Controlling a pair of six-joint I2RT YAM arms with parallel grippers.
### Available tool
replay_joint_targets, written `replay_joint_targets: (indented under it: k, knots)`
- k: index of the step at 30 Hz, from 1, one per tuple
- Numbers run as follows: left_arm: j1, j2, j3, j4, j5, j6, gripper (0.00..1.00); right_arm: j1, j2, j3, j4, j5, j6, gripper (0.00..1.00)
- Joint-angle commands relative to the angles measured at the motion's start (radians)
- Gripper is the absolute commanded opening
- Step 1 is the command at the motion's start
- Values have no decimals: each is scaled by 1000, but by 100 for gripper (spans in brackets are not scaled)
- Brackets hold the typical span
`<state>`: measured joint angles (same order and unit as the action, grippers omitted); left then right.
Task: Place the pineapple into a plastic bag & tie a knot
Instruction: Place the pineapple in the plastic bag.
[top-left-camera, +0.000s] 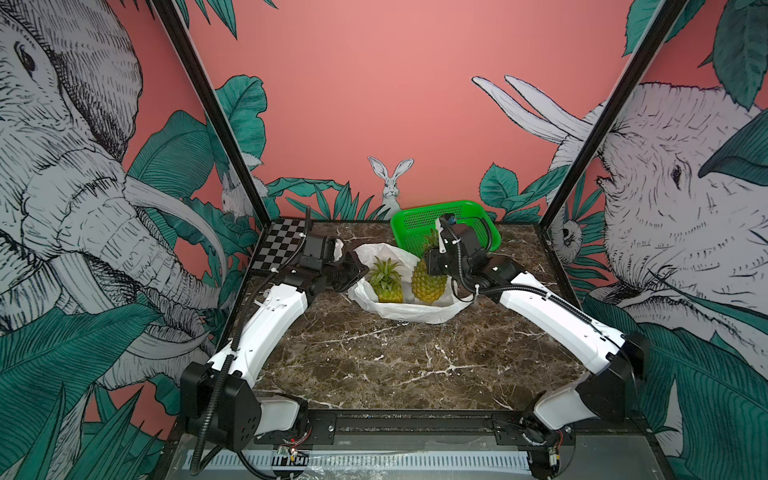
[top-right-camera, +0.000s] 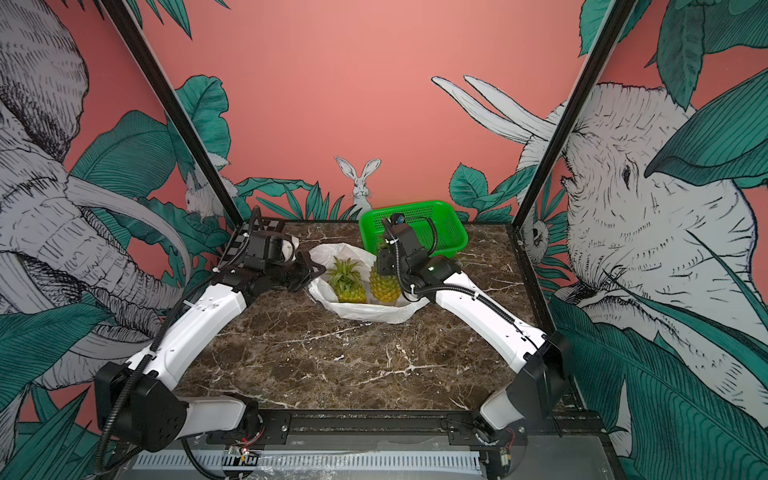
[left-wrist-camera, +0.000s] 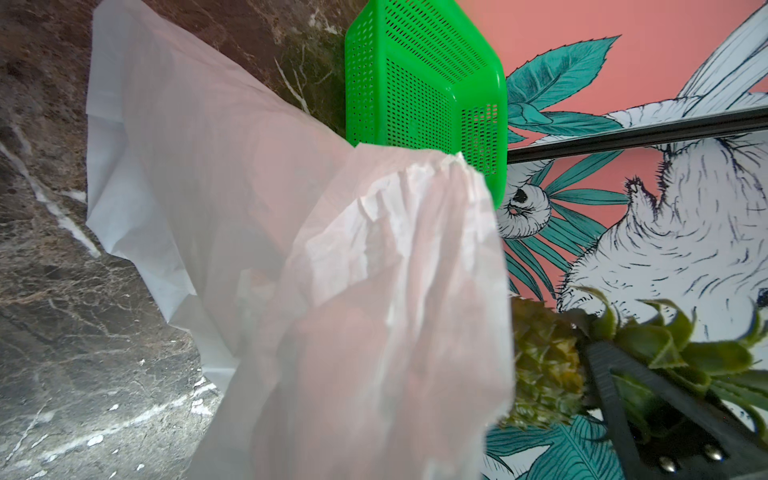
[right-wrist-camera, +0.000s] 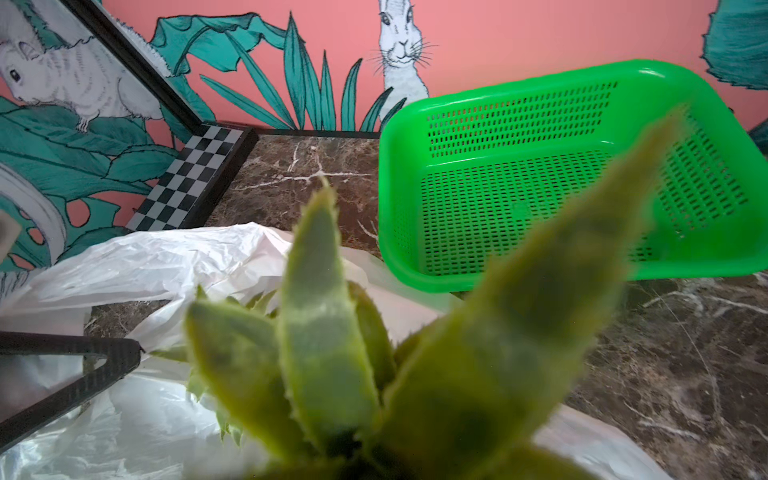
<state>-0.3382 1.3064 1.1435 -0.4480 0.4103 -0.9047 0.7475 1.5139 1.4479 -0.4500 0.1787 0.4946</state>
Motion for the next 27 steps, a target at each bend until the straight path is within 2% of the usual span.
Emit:
replay_joint_targets:
  k: [1, 6, 15, 20, 27]
  knots:
    - [7, -31, -13, 17, 19, 6, 0, 70, -31, 19, 83, 26, -34, 0]
    - [7, -26, -13, 17, 33, 8, 0, 159, -58, -91, 144, 163, -41, 0]
    - [7, -27, -19, 2, 45, 14, 0, 181, 19, -216, 419, 453, -161, 0]
    - [7, -27, -20, -4, 47, 12, 0, 181, 64, -196, 494, 430, -192, 0]
    - [7, -24, -36, -3, 48, 1, 0, 192, 124, -284, 576, 468, -105, 0]
